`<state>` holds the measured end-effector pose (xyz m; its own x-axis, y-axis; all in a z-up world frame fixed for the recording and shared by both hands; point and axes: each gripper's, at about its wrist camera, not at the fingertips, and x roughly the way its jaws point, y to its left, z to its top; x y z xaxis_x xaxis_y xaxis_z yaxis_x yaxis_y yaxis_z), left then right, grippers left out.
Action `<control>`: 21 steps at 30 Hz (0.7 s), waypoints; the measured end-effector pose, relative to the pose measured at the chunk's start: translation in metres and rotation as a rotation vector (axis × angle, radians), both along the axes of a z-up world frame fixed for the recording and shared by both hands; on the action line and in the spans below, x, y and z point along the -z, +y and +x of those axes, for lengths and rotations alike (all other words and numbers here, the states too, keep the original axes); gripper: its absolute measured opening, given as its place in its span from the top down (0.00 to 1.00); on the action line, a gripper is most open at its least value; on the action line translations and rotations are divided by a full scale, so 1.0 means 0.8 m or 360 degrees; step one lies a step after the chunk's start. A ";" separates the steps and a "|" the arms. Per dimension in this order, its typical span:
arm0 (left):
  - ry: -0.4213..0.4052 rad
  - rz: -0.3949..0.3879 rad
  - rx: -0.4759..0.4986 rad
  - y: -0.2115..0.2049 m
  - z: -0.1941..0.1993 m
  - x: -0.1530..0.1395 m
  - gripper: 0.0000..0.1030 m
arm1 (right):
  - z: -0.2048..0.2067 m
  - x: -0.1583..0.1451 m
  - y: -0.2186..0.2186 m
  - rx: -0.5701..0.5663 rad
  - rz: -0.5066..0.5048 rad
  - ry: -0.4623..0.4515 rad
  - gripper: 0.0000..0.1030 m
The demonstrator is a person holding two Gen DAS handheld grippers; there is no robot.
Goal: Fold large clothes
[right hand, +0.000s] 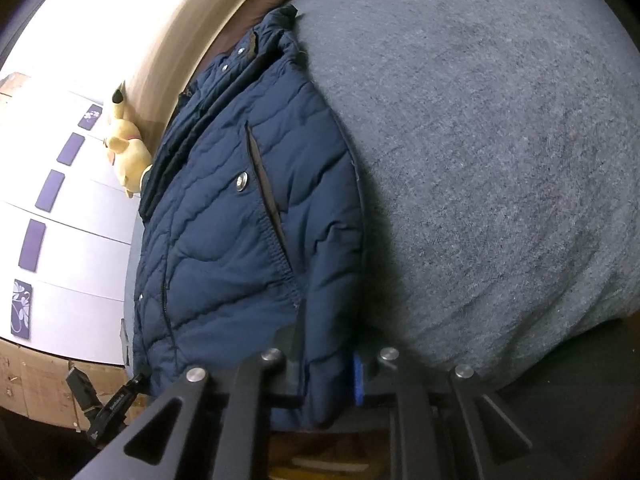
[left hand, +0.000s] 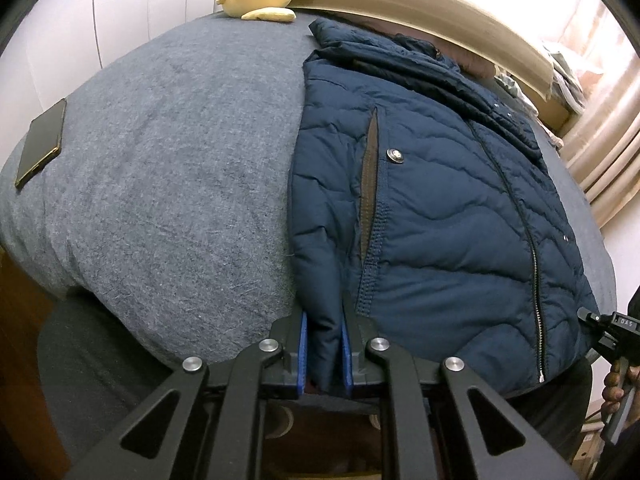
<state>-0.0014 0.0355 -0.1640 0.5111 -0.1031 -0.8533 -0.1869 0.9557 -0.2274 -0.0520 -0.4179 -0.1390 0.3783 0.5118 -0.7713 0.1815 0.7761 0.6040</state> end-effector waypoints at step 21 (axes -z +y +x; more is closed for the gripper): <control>-0.0034 0.0235 0.0023 -0.031 0.007 -0.029 0.88 | 0.007 -0.004 0.012 -0.0066 -0.0067 -0.0004 0.85</control>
<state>0.0040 0.0105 -0.1407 0.5285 0.0153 -0.8488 -0.1697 0.9816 -0.0880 -0.0464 -0.4087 -0.1360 0.3596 0.4942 -0.7915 0.1473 0.8075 0.5711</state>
